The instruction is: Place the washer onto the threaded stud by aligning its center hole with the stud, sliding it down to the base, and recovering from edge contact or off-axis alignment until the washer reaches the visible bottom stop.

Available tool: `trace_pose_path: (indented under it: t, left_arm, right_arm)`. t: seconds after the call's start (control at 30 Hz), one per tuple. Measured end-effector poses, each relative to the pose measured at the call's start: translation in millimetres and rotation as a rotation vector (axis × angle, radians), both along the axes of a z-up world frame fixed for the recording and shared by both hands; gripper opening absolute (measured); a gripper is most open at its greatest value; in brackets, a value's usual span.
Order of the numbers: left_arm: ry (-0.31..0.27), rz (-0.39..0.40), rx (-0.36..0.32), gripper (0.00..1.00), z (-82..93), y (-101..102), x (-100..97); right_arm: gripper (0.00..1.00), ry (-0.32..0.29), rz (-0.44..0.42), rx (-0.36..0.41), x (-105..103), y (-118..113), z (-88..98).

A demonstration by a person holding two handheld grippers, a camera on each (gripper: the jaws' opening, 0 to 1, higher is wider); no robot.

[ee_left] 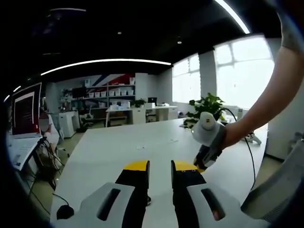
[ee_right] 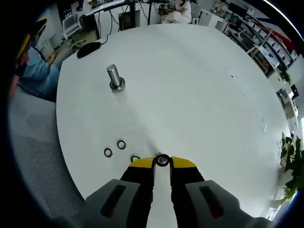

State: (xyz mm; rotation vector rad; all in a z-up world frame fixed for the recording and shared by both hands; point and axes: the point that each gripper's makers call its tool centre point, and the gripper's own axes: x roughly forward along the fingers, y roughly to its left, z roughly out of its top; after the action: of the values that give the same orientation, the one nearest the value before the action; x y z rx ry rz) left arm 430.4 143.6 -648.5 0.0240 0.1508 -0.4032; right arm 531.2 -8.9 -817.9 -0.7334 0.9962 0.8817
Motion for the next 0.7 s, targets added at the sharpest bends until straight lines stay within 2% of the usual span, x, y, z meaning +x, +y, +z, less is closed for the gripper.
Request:
trace_pose_path:
  t: [0.7]
  left_arm:
    - [0.001,0.014,-0.001,0.16,0.4,3.4,0.2]
  right_arm:
    - [0.16,-0.004,-0.011,-0.003,-0.3,-3.5,-4.1]
